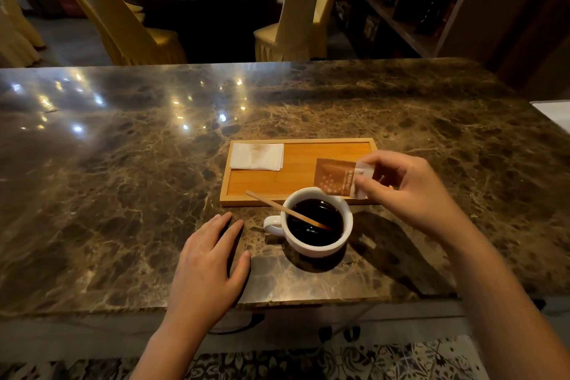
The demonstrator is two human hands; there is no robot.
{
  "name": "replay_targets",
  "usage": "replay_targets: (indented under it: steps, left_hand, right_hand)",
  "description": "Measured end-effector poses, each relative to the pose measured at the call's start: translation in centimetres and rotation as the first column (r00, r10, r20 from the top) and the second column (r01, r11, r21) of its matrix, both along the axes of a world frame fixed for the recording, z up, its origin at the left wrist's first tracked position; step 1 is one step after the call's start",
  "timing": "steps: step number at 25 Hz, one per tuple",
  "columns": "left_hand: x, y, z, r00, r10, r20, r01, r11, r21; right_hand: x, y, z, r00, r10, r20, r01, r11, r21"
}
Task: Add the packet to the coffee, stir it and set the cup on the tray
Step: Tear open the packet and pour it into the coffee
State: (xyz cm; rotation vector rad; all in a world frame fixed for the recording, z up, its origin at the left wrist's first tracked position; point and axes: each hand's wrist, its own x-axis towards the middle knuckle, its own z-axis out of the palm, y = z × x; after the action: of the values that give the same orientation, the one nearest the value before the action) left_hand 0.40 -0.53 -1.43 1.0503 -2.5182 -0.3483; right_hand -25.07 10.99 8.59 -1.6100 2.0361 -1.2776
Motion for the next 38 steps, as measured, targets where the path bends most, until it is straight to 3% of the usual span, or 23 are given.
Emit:
replay_targets:
  steps: [3,6,17,20,22,24,26,28,29,30,32,35,38]
  left_hand:
    - [0.0,-0.1,-0.1,1.0,0.001,0.004,-0.001,1.0,-0.002]
    - [0.0,-0.1,-0.2,1.0,0.001,0.01,-0.001,1.0,-0.006]
    - [0.0,0.0,-0.3,1.0,0.006,0.006,-0.006,1.0,-0.006]
    - [0.0,0.0,-0.2,1.0,0.006,0.011,-0.006,1.0,-0.013]
    - [0.0,0.0,-0.2,1.0,0.007,0.01,-0.007,1.0,-0.01]
    - [0.0,0.0,-0.1,1.0,0.008,0.012,-0.008,1.0,-0.01]
    - [0.0,0.0,-0.1,1.0,0.008,0.013,-0.008,1.0,-0.008]
    - [0.0,0.0,-0.1,1.0,0.01,0.014,-0.01,1.0,-0.005]
    - [0.0,0.0,-0.1,1.0,0.01,0.014,-0.01,1.0,-0.006]
    - [0.0,0.0,-0.1,1.0,0.01,0.013,-0.01,1.0,-0.005]
    - [0.0,0.1,-0.1,1.0,0.011,0.012,-0.011,1.0,-0.001]
    - [0.0,0.1,-0.1,1.0,0.01,0.01,-0.009,1.0,-0.004]
    - [0.0,0.1,-0.1,1.0,0.005,0.008,-0.005,1.0,-0.005]
  right_hand:
    - [0.4,-0.1,1.1,0.976,0.075,-0.204,-0.072,0.997,0.025]
    - [0.5,-0.2,1.6,0.949,0.095,-0.3,-0.086,0.995,0.041]
    - [0.1,-0.1,1.0,0.97,0.07,-0.233,-0.065,0.997,0.028]
    - [-0.1,0.0,-0.1,0.996,-0.041,0.074,0.038,0.999,0.037]
    - [-0.3,0.0,-0.9,0.927,-0.098,0.363,0.095,0.995,0.028]
    - [-0.5,-0.2,-1.6,0.761,-0.117,0.638,0.15,0.989,0.003]
    - [-0.7,-0.4,-2.0,0.514,-0.073,0.854,0.192,0.981,-0.032]
    - [-1.0,-0.7,-2.4,0.33,-0.043,0.943,0.246,0.968,-0.042]
    - [-1.2,-0.8,-2.6,0.3,-0.049,0.953,0.27,0.962,-0.036]
    - [-1.4,-0.9,-2.8,0.311,-0.067,0.948,0.291,0.956,-0.028]
    - [-1.7,-1.2,-3.3,0.428,-0.157,0.89,0.348,0.937,-0.002]
    - [-2.4,-1.7,-3.9,0.673,-0.423,0.606,0.48,0.874,0.077]
    - [-3.2,-2.4,-5.1,0.749,-0.532,0.395,0.545,0.834,0.091]
